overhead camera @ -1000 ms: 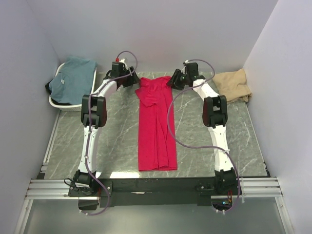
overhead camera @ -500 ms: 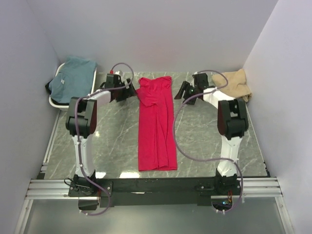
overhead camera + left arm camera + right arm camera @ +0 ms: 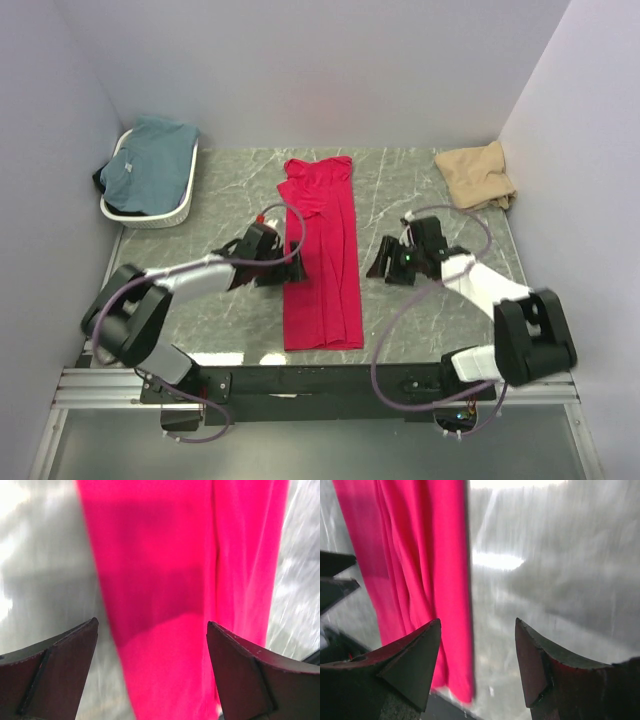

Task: Fold and stack the t-shirts
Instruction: Fold the tshirt

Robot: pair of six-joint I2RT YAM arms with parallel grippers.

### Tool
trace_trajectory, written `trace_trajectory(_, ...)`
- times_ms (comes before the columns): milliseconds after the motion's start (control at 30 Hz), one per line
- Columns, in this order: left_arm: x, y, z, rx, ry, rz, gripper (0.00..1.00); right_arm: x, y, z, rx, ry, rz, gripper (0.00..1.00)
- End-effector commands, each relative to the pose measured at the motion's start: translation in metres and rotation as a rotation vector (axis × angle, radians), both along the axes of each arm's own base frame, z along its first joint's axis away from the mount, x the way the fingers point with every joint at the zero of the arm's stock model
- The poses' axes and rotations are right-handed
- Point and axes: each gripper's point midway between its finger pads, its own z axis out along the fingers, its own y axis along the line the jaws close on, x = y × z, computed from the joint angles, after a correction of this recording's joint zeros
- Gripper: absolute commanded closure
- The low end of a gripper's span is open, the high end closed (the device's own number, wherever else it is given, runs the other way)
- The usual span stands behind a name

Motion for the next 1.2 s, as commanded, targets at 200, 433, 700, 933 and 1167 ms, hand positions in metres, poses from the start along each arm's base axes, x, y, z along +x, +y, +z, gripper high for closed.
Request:
trace_trajectory(200, -0.064, 0.013, 0.021, -0.026, -0.012, 0.082, 0.04, -0.078, 0.027, 0.020, 0.132, -0.042, 0.082, 0.33)
trace_trajectory(433, -0.112, 0.005, 0.013, -0.061, 0.057, 0.058, 0.05, -0.111, 0.034, 0.007, 0.163, -0.005, 0.099, 0.34)
trace_trajectory(700, -0.138, 0.008, 0.000, -0.056, 0.098, 0.061, 0.05, -0.138, 0.035, -0.004, 0.187, 0.055, 0.110, 0.36)
trace_trajectory(933, -0.167, -0.001, -0.013, -0.067, 0.148, 0.031, 0.06, -0.155, 0.032, -0.020, 0.201, 0.099, 0.087, 0.38)
trace_trajectory(1167, -0.184, -0.008, -0.023, -0.059, 0.170, 0.008, 0.13, -0.162, 0.031, -0.031, 0.232, 0.124, 0.061, 0.40)
